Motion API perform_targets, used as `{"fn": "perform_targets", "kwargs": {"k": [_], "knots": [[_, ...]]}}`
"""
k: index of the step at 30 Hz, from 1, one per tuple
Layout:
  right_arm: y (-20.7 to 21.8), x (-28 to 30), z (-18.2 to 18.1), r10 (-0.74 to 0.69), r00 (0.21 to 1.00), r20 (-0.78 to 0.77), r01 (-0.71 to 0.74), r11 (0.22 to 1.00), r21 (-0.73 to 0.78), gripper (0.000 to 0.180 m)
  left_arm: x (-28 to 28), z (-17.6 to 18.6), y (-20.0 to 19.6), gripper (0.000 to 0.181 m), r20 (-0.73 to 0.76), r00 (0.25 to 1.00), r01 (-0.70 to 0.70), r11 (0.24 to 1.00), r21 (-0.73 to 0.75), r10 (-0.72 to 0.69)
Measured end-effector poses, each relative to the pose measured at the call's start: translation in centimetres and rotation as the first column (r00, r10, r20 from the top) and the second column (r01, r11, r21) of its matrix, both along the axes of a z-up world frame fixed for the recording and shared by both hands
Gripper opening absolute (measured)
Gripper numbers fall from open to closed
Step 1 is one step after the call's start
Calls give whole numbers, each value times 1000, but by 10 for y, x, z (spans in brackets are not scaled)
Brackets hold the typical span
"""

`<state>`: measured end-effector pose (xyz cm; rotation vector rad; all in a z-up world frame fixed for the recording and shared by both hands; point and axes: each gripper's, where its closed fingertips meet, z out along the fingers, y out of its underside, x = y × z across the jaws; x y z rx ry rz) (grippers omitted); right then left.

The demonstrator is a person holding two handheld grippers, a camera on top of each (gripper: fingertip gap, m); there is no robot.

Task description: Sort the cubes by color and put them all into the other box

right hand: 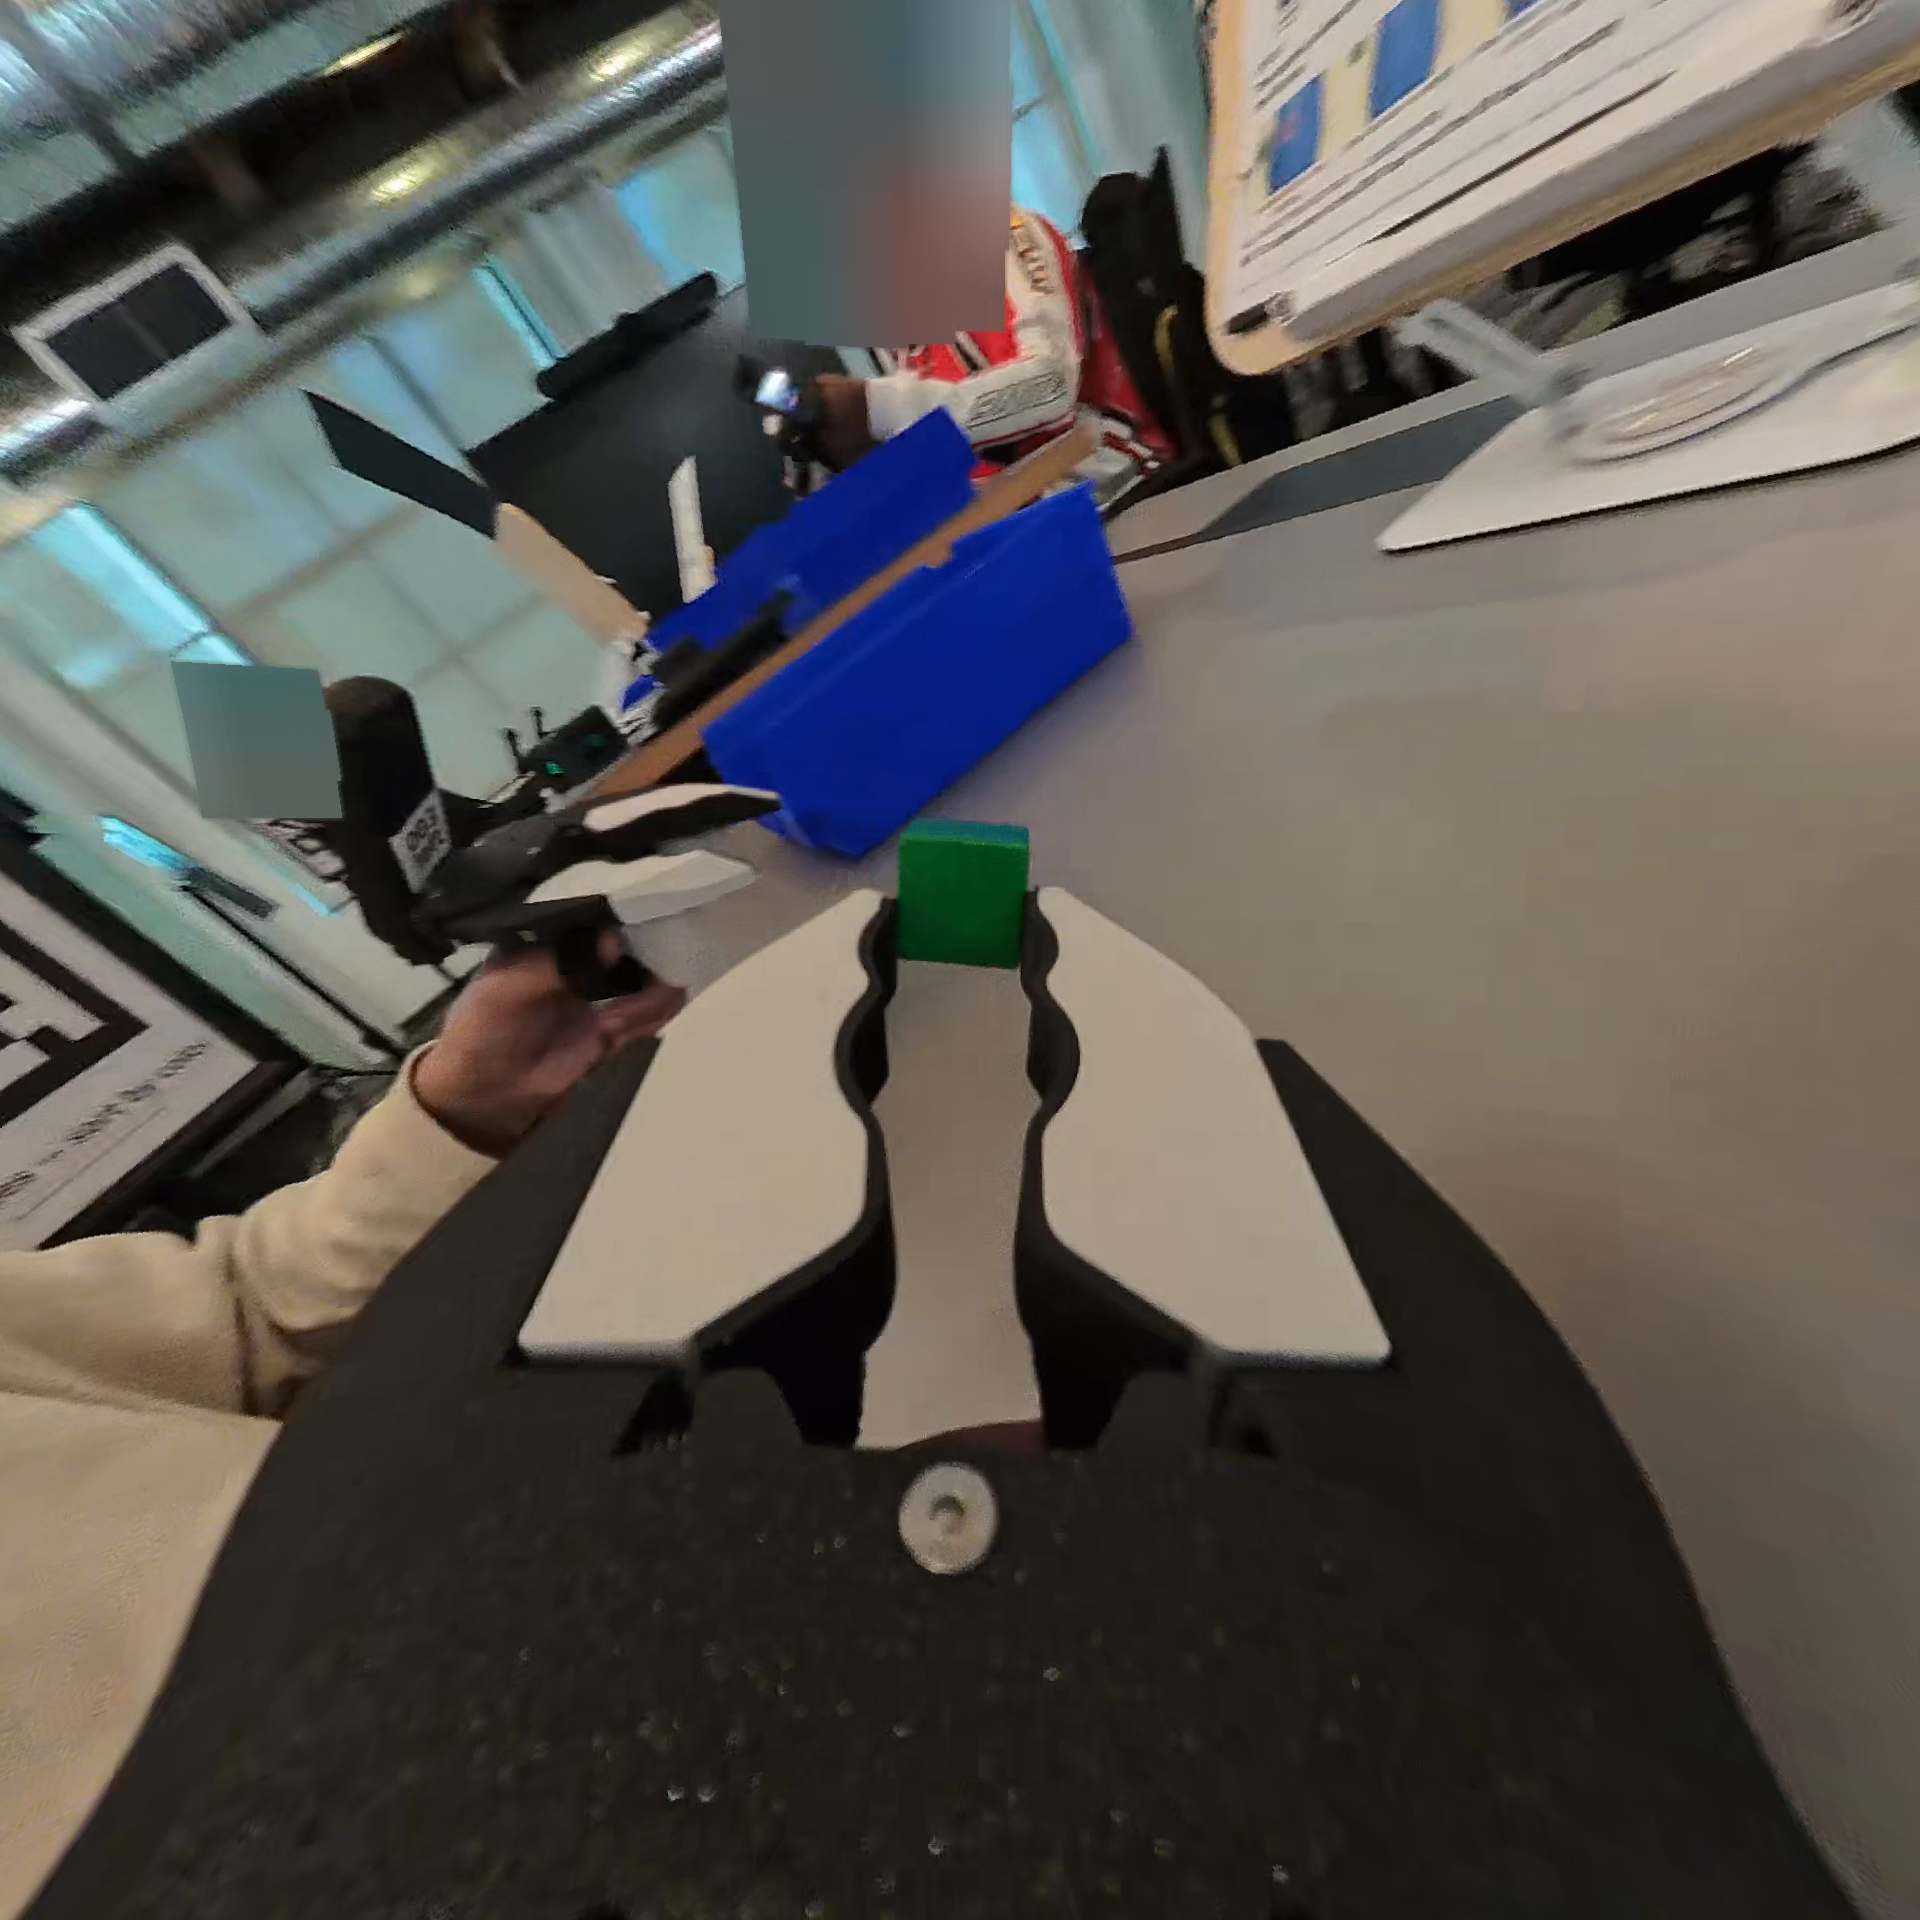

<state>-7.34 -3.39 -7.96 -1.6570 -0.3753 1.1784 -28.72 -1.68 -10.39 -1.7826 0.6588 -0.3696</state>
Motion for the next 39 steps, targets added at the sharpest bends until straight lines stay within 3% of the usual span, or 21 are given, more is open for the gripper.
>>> {"fn": "perform_targets", "kwargs": {"k": [5, 8, 10, 12, 15, 19, 21, 27, 30, 33, 35, 37, 39], "knots": [[8, 61, 21, -202, 966, 161, 196, 979, 56, 22, 12, -9, -5, 53, 75, 995, 69, 993, -96, -62], [33, 146, 36, -418, 833, 363, 415, 905, 92, 22, 14, -17, -5, 53, 51, 996, 80, 989, -121, -74], [57, 201, 33, -438, 710, 551, 489, 870, 62, 22, 16, -18, -5, 52, 44, 996, 87, 988, -125, -82], [83, 243, 14, -322, 598, 734, 515, 856, -44, 23, 18, -19, -4, 52, 41, 995, 94, 987, -127, -90], [106, 282, -32, 49, 387, 921, 467, 850, -242, 23, 22, -23, -5, 51, 28, 994, 106, 984, -142, -103], [109, 310, -70, 410, 154, 899, 474, 768, -431, 23, 24, -28, -6, 50, 1, 994, 112, 983, -145, -113], [108, 315, -80, 516, 92, 852, 493, 719, -489, 23, 23, -31, -5, 50, -9, 994, 110, 982, -151, -113], [83, 335, -102, 726, 5, 688, 582, 557, -592, 23, 19, -31, -8, 50, 5, 993, 119, 980, -160, -120], [80, 341, -105, 727, 11, 686, 596, 546, -588, 23, 17, -30, -7, 51, 20, 993, 119, 979, -165, -118], [85, 337, -101, 674, 23, 738, 569, 598, -564, 32, 16, -29, -6, 51, 35, 993, 120, 978, -171, -115], [94, 324, -84, 577, 40, 816, 521, 685, -510, 37, 16, -29, -7, 51, 35, 993, 119, 978, -172, -114], [106, 290, -52, 373, 121, 920, 422, 819, -388, 40, 16, -27, -7, 51, 35, 993, 117, 980, -162, -112], [114, 238, -10, 78, 277, 958, 321, 932, -168, 42, 15, -23, -6, 51, 40, 994, 108, 984, -145, -103]]}}
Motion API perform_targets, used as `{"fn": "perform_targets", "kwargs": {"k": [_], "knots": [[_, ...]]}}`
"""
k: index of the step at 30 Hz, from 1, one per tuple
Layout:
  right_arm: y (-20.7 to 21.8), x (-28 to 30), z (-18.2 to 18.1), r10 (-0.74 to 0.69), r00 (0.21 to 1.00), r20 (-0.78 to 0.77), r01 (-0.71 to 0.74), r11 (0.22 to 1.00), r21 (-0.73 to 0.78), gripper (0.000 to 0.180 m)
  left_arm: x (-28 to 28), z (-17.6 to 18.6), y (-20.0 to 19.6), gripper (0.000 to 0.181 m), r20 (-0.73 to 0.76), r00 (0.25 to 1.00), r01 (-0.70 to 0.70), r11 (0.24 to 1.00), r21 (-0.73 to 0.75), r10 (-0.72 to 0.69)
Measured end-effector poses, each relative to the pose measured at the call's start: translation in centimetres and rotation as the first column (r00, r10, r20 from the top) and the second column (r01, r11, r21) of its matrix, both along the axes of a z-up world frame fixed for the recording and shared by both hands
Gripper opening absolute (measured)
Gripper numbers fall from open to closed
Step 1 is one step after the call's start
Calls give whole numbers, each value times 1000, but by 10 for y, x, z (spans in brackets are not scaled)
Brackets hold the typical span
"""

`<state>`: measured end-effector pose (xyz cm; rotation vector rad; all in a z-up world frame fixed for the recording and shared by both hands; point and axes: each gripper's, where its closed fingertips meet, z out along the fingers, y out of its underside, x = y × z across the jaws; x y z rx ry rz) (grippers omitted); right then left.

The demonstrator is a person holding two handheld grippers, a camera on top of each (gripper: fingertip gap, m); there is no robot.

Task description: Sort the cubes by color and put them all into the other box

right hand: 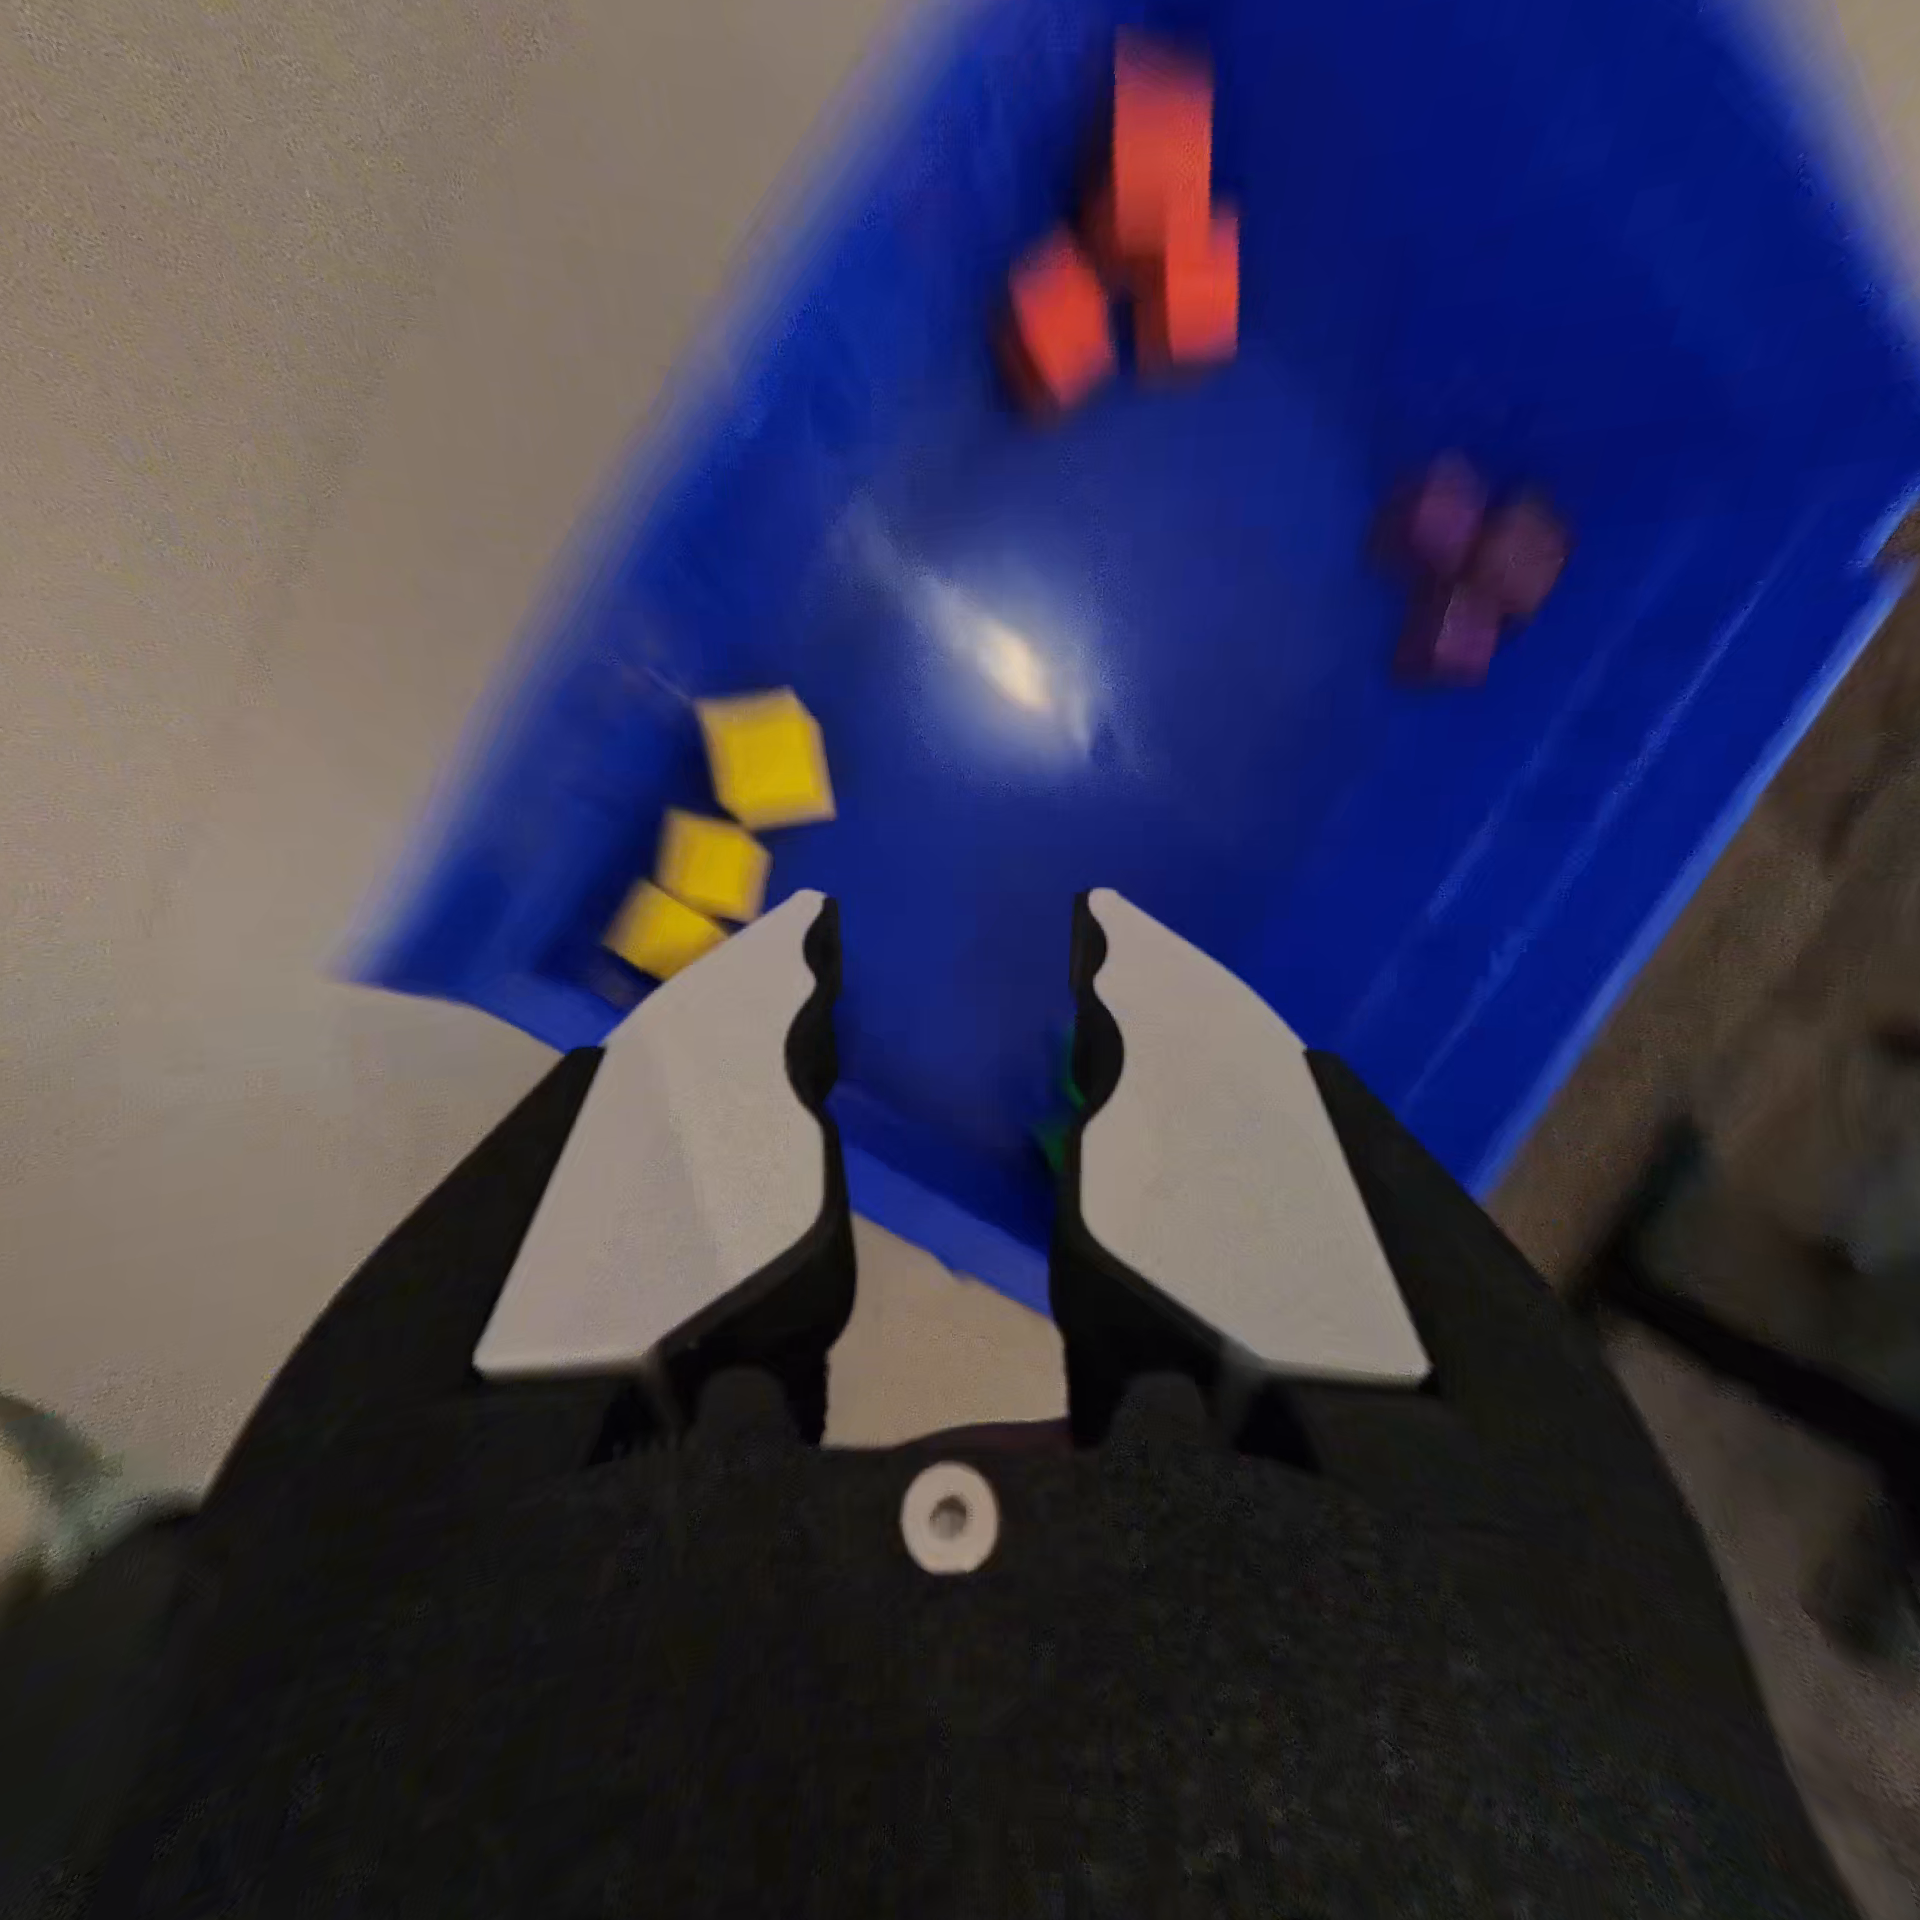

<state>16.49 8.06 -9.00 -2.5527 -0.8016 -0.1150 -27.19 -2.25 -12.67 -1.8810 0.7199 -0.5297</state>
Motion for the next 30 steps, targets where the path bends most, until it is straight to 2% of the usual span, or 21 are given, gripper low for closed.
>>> {"fn": "perform_targets", "kwargs": {"k": [2, 4, 7, 8, 9, 11, 13, 16, 18, 21, 25, 27, 30], "knots": [[-17, -62, 37, 86, 966, -244, -20, 964, 264, 42, -2, 5, 1, 49, 22, 1000, -17, 1000, 5, 17], [-50, -122, 63, 228, 839, -494, 20, 895, 446, 41, -3, 11, -1, 44, 74, 997, -21, 1000, -21, 23], [-95, -166, 74, 324, 577, -749, 280, 784, 555, 44, -15, 26, 3, 44, 133, 987, -87, 996, 1, 86], [-108, -174, 69, 358, 512, -781, 343, 748, 568, 45, -20, 31, 3, 44, 145, 984, -113, 993, 21, 109], [-119, -179, 61, 371, 491, -788, 383, 721, 578, 48, -24, 34, 2, 44, 158, 980, -126, 992, 24, 121], [-136, -186, 35, 353, 524, -775, 404, 699, 591, 47, -22, 37, -8, 48, 198, 976, -91, 996, -28, 94], [-148, -192, 18, 314, 556, -770, 382, 726, 572, 51, -19, 38, -17, 49, 215, 975, -53, 997, -52, 63], [-161, -191, 16, 308, 535, -786, 407, 721, 560, 53, -24, 35, -12, 49, 149, 983, -106, 994, 11, 103], [-159, -186, 14, 292, 593, -750, 400, 702, 589, 57, -19, 27, -13, 49, 127, 988, -90, 996, -4, 90], [-147, -170, 9, 221, 703, -676, 401, 661, 634, 69, -9, 16, -18, 49, 94, 994, -57, 998, -15, 58], [-116, -137, -1, 60, 853, -519, 383, 604, 699, 73, 0, 9, -20, 49, 62, 998, -21, 1000, -17, 22], [-95, -122, -1, -8, 887, -463, 374, 602, 706, 74, 1, 5, -20, 49, 54, 998, -10, 999, -30, 12], [-67, -104, -7, -96, 897, -431, 393, 619, 680, 75, -1, 3, -20, 49, 57, 998, -11, 999, -41, 14]]}}
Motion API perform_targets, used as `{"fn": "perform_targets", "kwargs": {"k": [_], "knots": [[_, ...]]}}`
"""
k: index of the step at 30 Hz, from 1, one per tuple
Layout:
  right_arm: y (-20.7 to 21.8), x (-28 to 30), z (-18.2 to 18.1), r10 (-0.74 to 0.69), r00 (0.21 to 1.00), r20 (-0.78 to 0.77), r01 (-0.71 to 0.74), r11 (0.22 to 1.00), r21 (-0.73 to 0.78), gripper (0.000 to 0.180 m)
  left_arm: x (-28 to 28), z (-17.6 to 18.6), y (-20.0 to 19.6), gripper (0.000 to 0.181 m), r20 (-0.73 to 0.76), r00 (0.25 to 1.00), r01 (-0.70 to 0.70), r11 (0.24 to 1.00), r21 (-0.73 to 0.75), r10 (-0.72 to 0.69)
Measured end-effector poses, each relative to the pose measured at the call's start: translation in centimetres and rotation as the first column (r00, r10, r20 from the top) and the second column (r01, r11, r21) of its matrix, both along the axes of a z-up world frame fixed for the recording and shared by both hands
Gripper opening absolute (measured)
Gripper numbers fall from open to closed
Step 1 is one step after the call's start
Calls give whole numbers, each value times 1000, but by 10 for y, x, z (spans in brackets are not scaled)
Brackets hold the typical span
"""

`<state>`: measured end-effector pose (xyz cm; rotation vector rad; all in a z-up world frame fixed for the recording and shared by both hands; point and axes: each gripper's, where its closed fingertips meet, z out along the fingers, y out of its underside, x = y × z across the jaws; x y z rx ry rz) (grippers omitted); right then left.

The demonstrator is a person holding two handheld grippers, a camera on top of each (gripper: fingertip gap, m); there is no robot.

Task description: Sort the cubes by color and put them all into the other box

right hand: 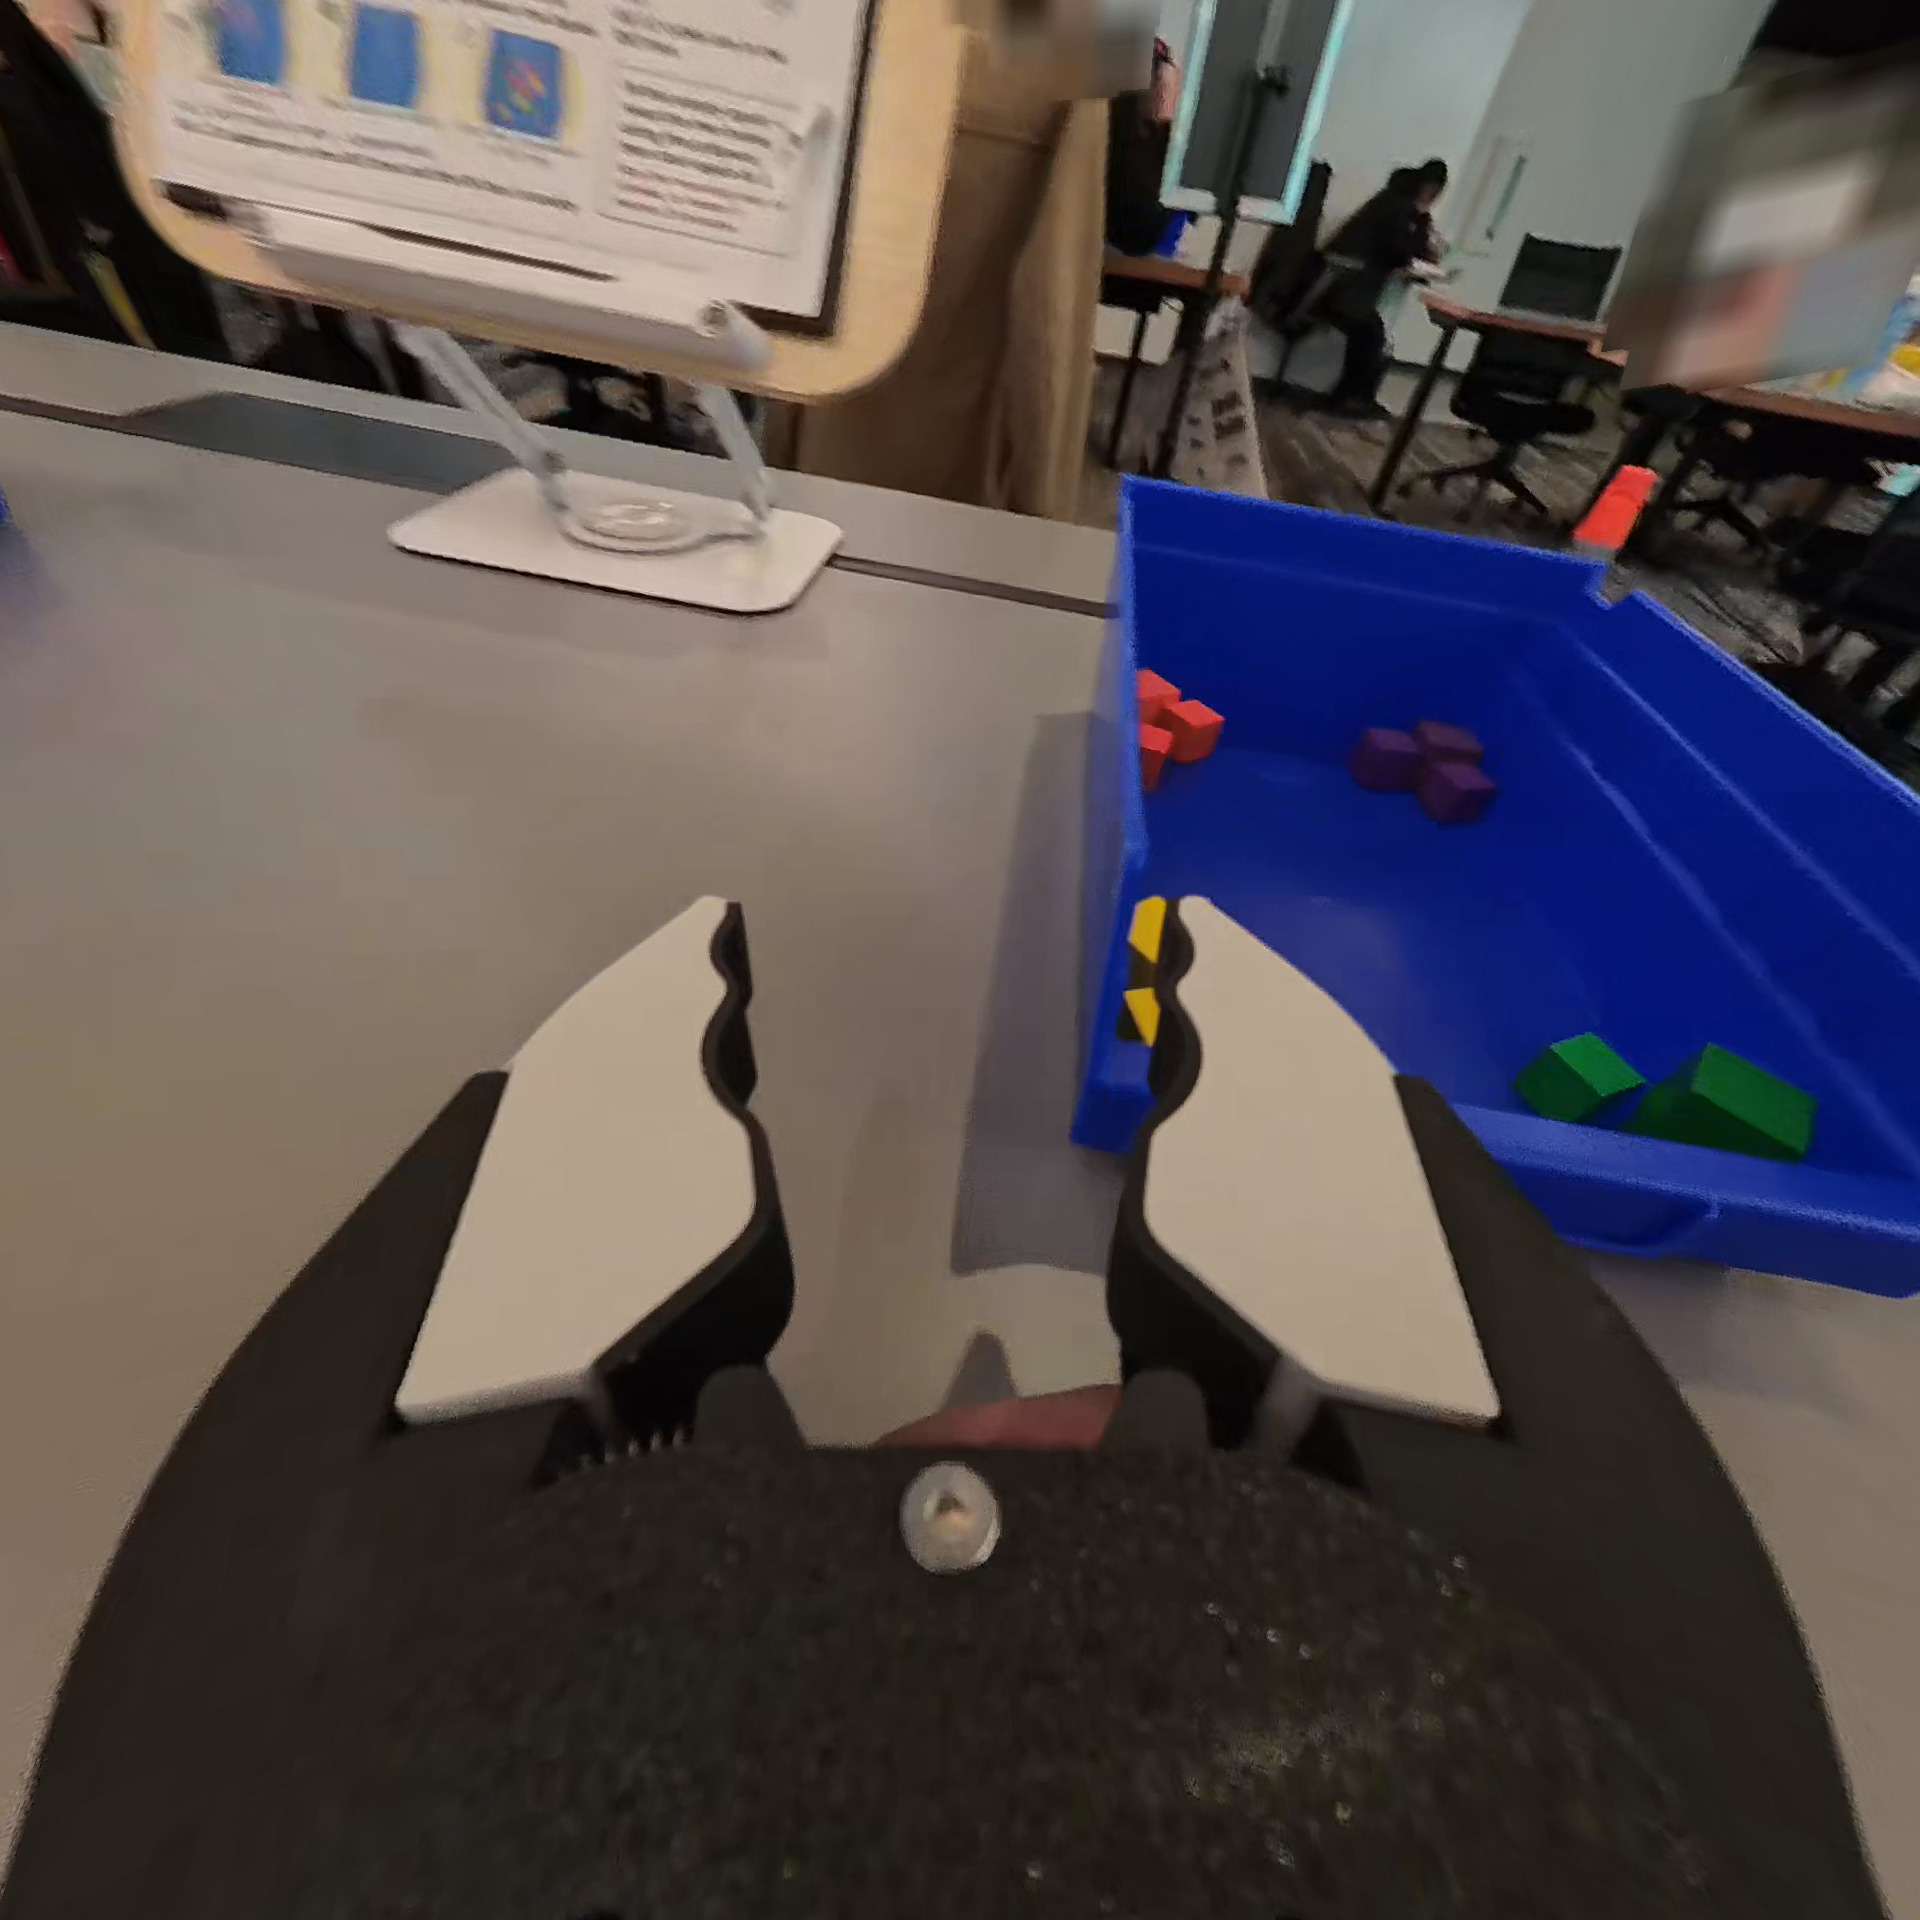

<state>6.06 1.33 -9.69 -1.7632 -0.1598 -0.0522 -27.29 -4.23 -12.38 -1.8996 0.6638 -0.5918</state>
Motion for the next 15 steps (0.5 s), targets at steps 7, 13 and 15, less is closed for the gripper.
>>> {"fn": "perform_targets", "kwargs": {"k": [7, 13, 15], "knots": [[32, -4, -11, -24, 982, -186, 9, 997, -83, 84, -6, -5, 5, 49, -24, 1000, -18, 1000, 4, 19], [29, -50, -1, 203, 941, -271, -224, 973, -51, 71, 22, -1, 9, 49, -29, 999, 23, 1000, 3, -23], [21, -50, 16, 225, 932, -283, -231, 973, 14, 70, 47, 8, 13, 49, -42, 997, 60, 998, 27, -59]]}}
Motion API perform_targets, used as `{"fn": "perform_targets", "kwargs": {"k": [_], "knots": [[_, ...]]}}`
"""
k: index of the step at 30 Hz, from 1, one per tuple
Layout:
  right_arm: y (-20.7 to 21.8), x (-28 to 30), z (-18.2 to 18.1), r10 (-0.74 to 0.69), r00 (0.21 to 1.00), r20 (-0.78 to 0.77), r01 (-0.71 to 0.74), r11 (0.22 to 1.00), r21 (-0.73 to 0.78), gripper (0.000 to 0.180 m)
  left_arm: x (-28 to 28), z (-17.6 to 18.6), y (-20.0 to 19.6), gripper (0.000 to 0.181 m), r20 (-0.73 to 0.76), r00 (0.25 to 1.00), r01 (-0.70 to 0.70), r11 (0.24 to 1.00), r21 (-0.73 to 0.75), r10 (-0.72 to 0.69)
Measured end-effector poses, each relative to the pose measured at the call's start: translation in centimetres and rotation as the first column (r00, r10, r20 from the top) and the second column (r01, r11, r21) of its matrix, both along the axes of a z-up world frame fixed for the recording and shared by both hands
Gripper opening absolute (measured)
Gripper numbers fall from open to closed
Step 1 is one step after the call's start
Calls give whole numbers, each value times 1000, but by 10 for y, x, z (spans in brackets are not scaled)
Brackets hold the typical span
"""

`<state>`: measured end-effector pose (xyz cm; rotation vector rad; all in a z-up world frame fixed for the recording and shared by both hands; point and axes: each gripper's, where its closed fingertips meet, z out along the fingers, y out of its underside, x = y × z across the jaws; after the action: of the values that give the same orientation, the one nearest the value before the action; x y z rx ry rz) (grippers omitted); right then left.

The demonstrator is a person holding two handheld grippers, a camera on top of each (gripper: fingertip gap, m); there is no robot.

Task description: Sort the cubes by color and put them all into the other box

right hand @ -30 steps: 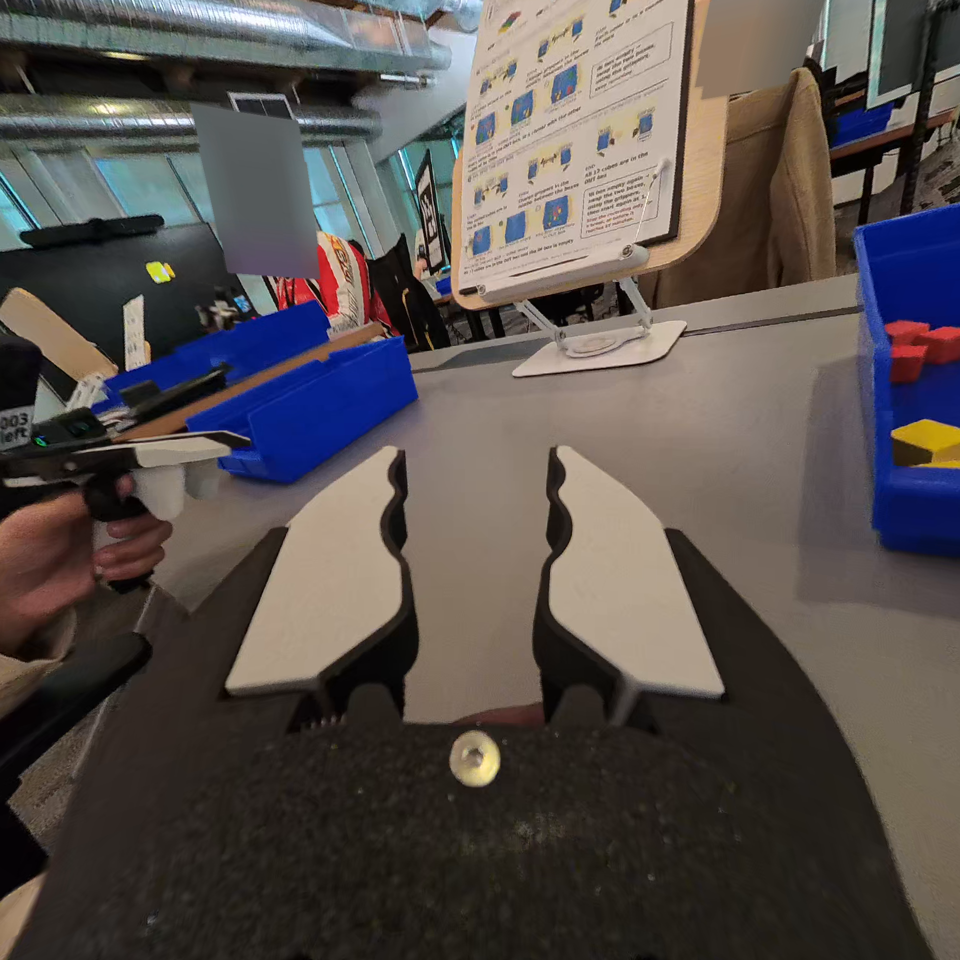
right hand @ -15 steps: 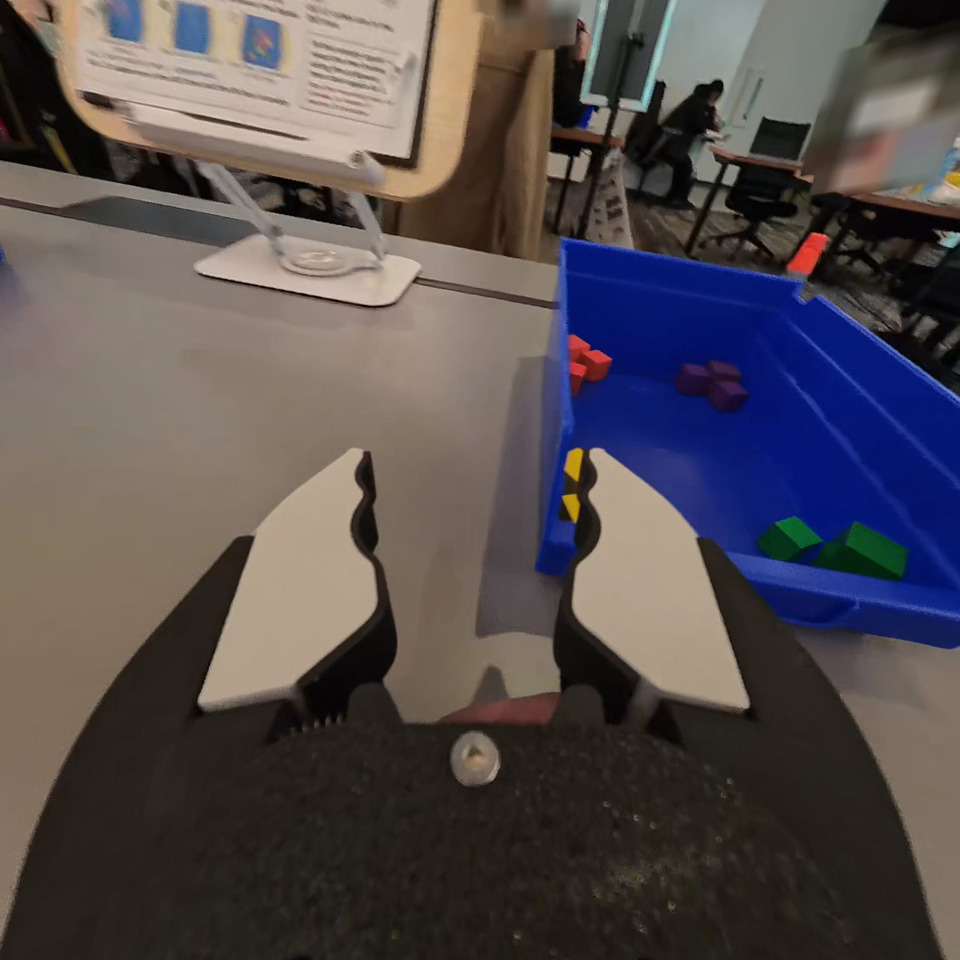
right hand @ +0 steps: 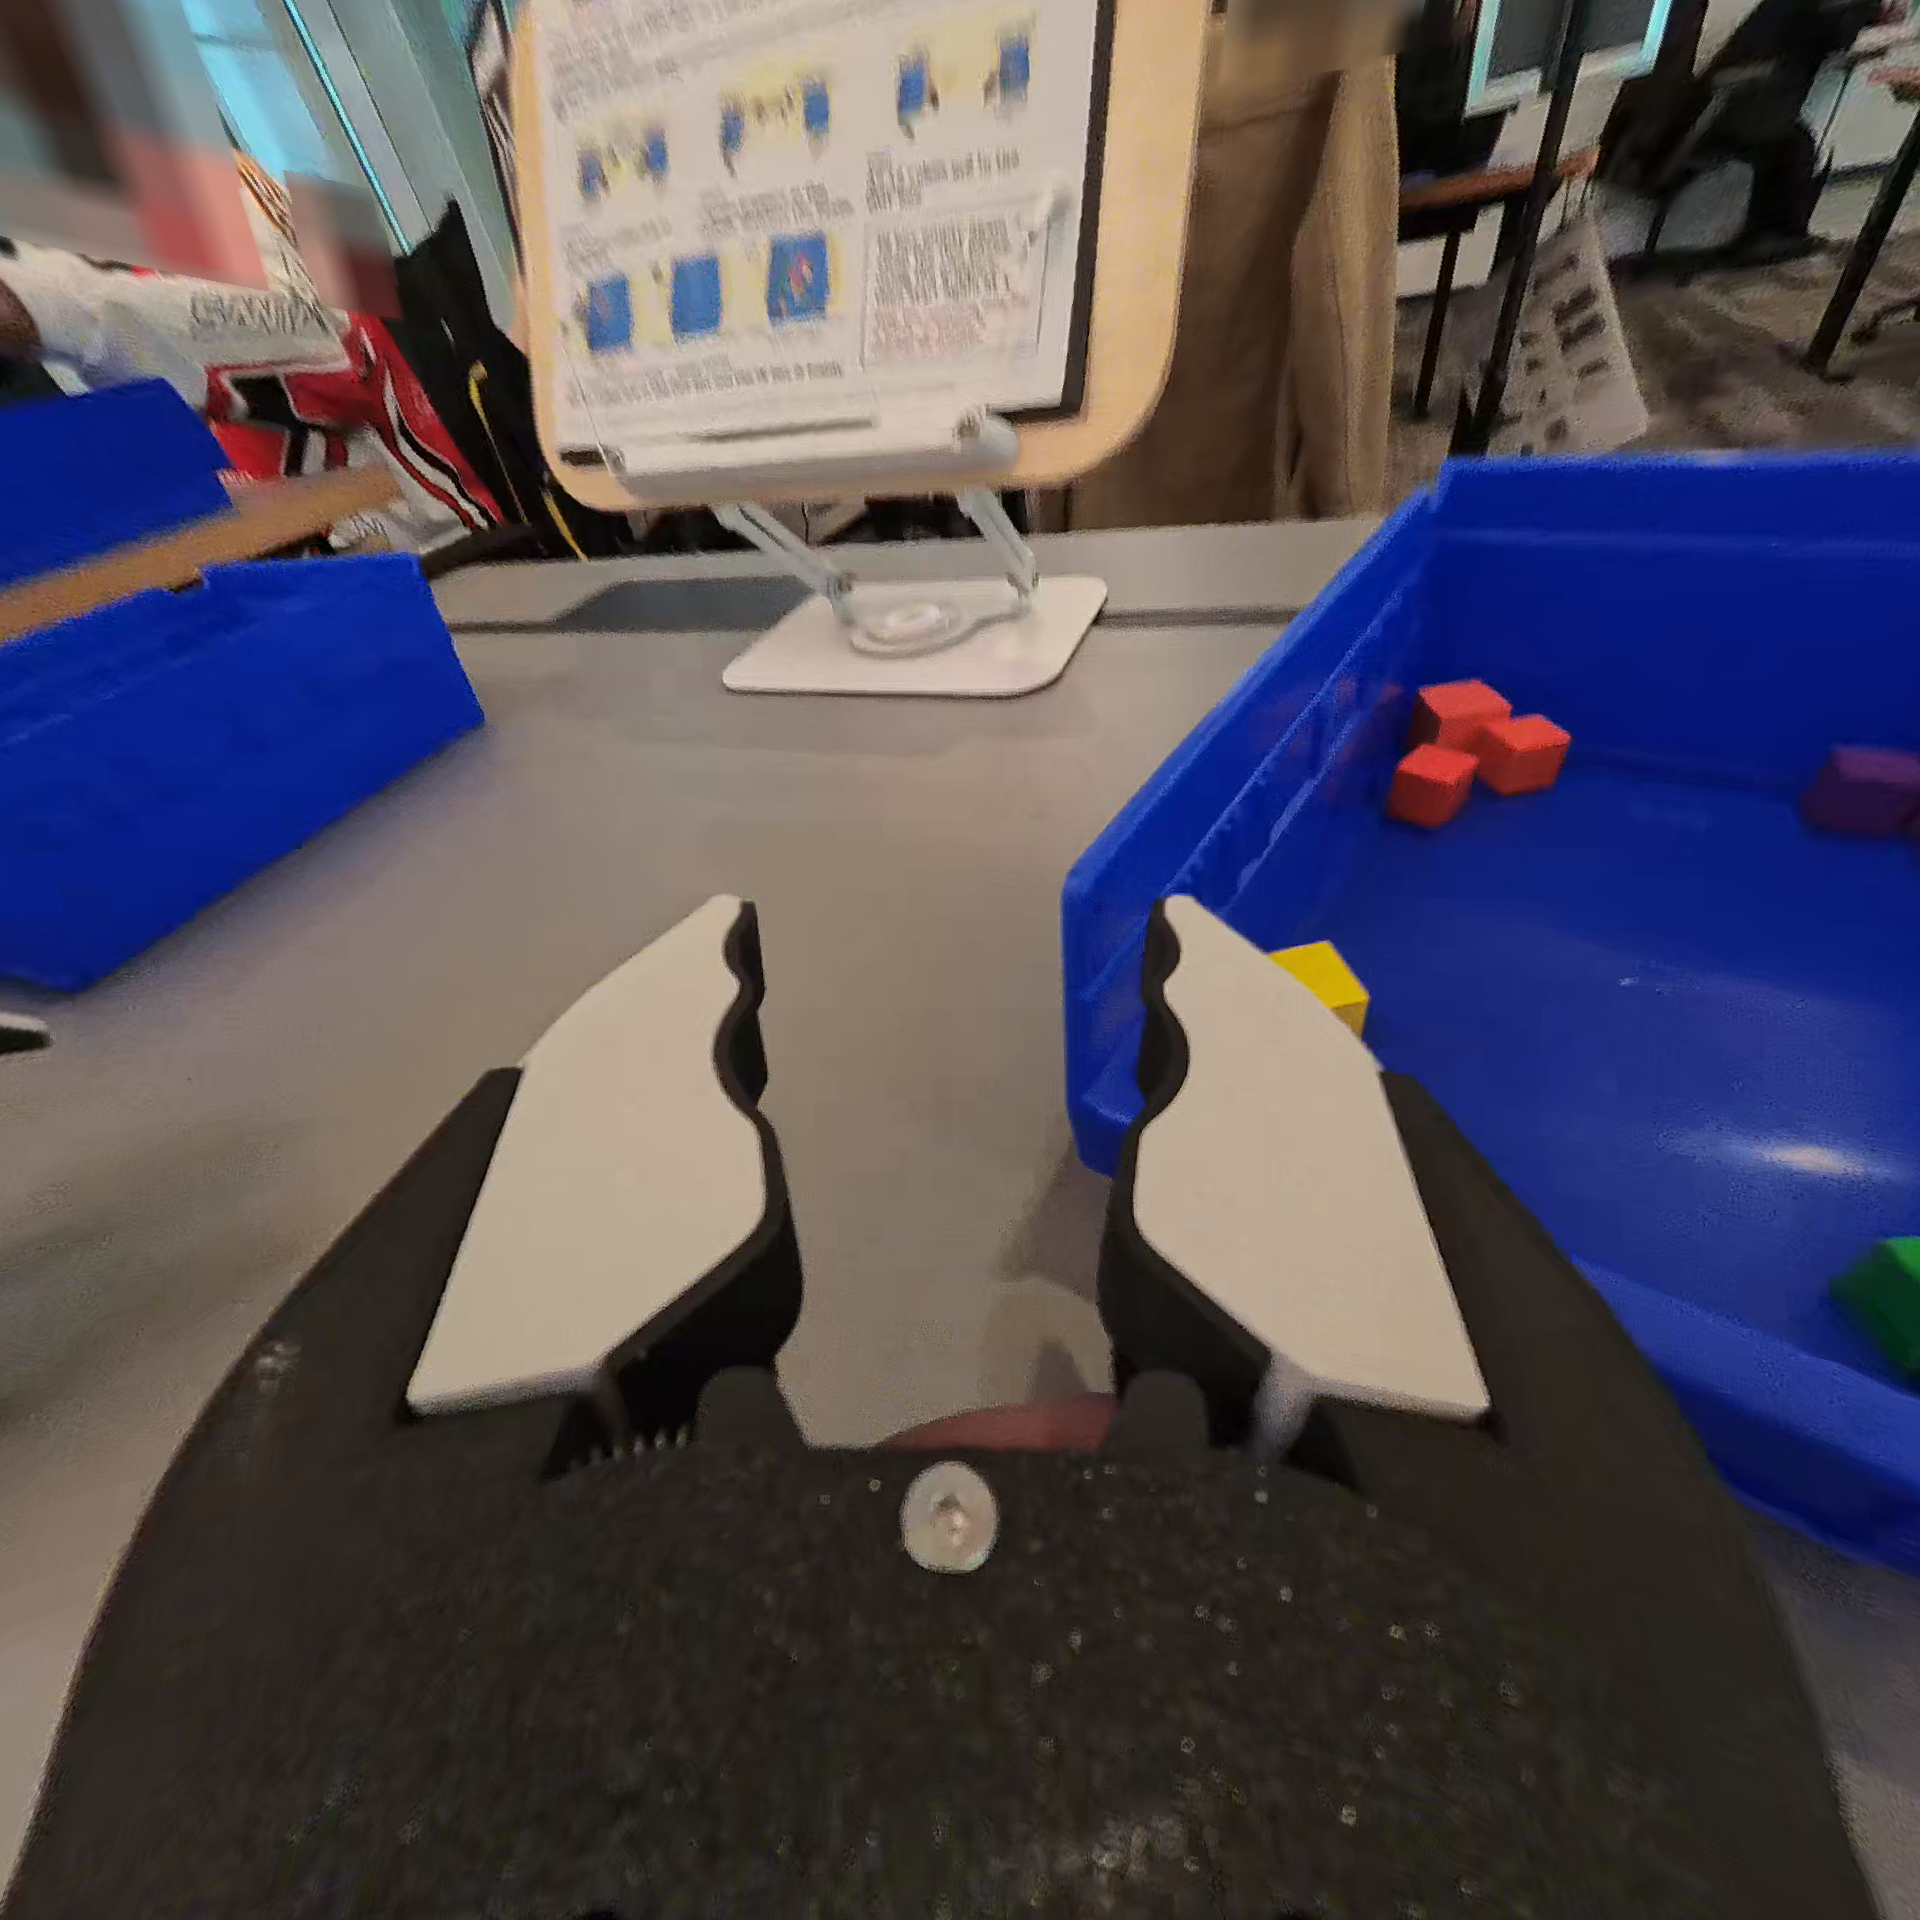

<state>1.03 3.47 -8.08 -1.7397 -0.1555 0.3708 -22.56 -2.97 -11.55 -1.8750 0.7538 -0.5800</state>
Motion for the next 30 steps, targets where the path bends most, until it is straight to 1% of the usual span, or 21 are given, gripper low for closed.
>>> {"fn": "perform_targets", "kwargs": {"k": [2, 4, 5, 7, 9, 10, 13, 15, 19, 20, 22, 23, 24, 25, 27, 30], "knots": [[-9, 14, 15, -46, 998, 37, 45, 998, 49, 70, 33, 12, 6, 50, -27, 999, 32, 998, 57, -31], [-18, 47, 28, -165, 984, 66, 158, 982, 103, 67, 72, 28, 17, 50, -27, 999, 41, 990, 135, -38], [-23, 72, 32, -250, 965, 78, 239, 963, 126, 66, 94, 34, 23, 50, -25, 999, 45, 985, 164, -41], [-31, 126, 31, -420, 901, 106, 406, 904, 132, 66, 136, 35, 39, 50, -54, 998, 32, 978, 204, -21], [-40, 171, 25, -535, 838, 108, 523, 844, 120, 65, 175, 35, 58, 51, -31, 999, -31, 980, 195, 38], [-43, 187, 19, -566, 819, 92, 558, 824, 101, 65, 197, 32, 63, 53, -13, 999, -33, 985, 171, 36], [-42, 209, -8, -568, 822, 45, 569, 822, -4, 65, 242, 20, 80, 55, -19, 997, -73, 987, 146, 77], [-37, 210, -22, -545, 838, 42, 546, 836, -45, 64, 256, 13, 93, 54, -21, 990, -134, 981, 138, 138], [-20, 207, -37, -511, 857, 70, 515, 850, -109, 60, 276, -1, 103, 47, -21, 985, -172, 983, 66, 174], [-18, 208, -36, -514, 856, 58, 517, 850, -104, 55, 277, -3, 105, 40, -29, 982, -183, 981, 59, 185], [-13, 208, -38, -514, 856, 43, 515, 847, -128, 35, 278, -6, 110, 16, -48, 976, -212, 976, 44, 214], [-12, 209, -40, -526, 850, 43, 526, 838, -145, 29, 275, -7, 114, 7, -66, 968, -239, 970, 49, 242], [-13, 212, -41, -545, 837, 50, 546, 824, -149, 19, 271, -7, 117, 5, -84, 960, -263, 963, 54, 267], [-15, 215, -42, -566, 823, 51, 566, 809, -159, 3, 269, -6, 118, 5, -87, 957, -274, 961, 47, 277], [-17, 212, -40, -576, 817, 18, 572, 807, -145, 3, 265, -2, 118, 4, -65, 956, -284, 958, 35, 286], [-23, 196, -36, -596, 803, -7, 590, 797, -130, 3, 249, 10, 111, 3, -59, 950, -302, 951, 72, 306]]}}
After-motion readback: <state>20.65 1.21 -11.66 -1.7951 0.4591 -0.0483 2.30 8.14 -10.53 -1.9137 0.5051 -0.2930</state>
